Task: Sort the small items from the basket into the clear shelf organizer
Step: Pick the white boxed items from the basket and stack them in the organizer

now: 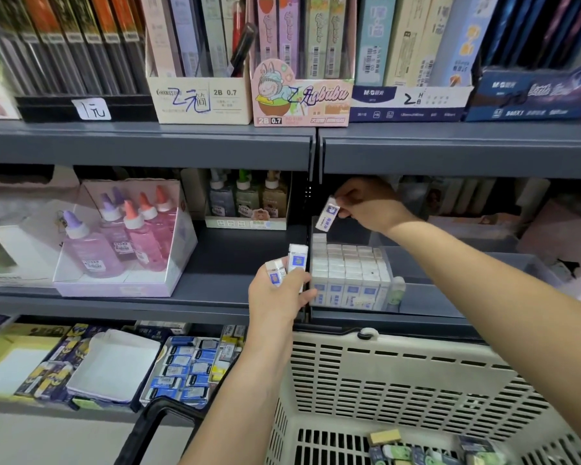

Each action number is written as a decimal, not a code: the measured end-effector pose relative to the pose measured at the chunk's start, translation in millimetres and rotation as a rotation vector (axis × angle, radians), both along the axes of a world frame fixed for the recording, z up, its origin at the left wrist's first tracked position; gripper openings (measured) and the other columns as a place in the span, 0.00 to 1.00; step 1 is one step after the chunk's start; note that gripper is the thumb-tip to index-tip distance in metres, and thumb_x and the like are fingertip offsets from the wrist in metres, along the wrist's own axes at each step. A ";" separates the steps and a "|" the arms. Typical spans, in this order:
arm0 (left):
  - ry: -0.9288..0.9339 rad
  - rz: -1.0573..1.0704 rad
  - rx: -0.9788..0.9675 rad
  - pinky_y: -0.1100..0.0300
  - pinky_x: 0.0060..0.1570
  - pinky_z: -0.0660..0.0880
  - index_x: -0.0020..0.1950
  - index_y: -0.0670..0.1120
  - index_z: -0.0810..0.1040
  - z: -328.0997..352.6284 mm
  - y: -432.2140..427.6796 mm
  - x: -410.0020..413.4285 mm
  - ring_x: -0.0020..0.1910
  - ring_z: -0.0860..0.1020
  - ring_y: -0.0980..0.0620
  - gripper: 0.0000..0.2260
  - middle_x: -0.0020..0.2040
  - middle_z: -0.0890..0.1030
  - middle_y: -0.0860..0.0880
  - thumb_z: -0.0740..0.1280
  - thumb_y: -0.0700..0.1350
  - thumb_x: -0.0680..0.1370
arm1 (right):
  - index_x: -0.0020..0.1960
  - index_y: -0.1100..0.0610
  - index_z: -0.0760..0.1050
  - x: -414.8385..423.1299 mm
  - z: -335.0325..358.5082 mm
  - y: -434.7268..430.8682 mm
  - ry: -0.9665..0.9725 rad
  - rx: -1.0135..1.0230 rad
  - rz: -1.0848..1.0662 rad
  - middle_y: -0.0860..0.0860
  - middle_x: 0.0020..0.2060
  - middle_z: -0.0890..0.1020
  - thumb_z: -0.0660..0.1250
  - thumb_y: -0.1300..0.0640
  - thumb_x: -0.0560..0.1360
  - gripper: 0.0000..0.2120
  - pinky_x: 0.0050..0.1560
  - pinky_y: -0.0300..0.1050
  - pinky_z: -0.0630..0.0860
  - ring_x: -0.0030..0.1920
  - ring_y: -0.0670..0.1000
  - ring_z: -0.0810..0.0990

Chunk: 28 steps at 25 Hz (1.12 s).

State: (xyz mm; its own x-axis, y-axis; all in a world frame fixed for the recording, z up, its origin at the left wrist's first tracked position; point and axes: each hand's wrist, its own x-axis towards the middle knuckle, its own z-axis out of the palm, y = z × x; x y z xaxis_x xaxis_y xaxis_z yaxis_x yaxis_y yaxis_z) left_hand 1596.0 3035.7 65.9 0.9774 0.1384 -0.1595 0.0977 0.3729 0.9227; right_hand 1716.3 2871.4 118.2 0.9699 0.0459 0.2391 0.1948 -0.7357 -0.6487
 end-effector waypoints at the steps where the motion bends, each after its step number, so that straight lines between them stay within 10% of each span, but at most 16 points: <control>1: -0.006 0.009 0.018 0.66 0.36 0.78 0.49 0.47 0.76 -0.1 0.4 0.5 0.35 0.81 0.61 0.07 0.45 0.81 0.47 0.64 0.35 0.76 | 0.46 0.56 0.77 3.0 -4.9 2.7 0.006 -0.064 0.015 0.53 0.40 0.81 0.64 0.59 0.76 0.03 0.49 0.43 0.77 0.43 0.53 0.82; 12: 0.059 0.001 -0.012 0.61 0.44 0.80 0.50 0.45 0.79 -0.5 0.0 2.2 0.41 0.81 0.54 0.09 0.48 0.82 0.45 0.64 0.33 0.75 | 0.56 0.52 0.78 -10.2 -27.0 14.9 0.069 -0.253 0.087 0.48 0.54 0.80 0.59 0.57 0.79 0.11 0.53 0.38 0.68 0.54 0.48 0.77; 20: 0.010 -0.081 0.063 0.64 0.39 0.79 0.54 0.45 0.80 0.0 -1.1 -0.1 0.43 0.81 0.53 0.10 0.47 0.83 0.46 0.67 0.36 0.75 | 0.44 0.53 0.79 -62.5 6.9 24.9 0.208 0.003 0.422 0.43 0.31 0.82 0.64 0.55 0.76 0.05 0.34 0.32 0.75 0.32 0.39 0.80; 28: 0.026 -0.055 0.154 0.65 0.19 0.58 0.39 0.47 0.68 2.7 1.7 -1.6 0.20 0.62 0.57 0.12 0.25 0.68 0.54 0.68 0.51 0.74 | 0.54 0.58 0.76 -7.7 3.1 -7.7 -0.026 0.016 -0.014 0.57 0.48 0.83 0.59 0.57 0.79 0.09 0.53 0.52 0.78 0.46 0.54 0.83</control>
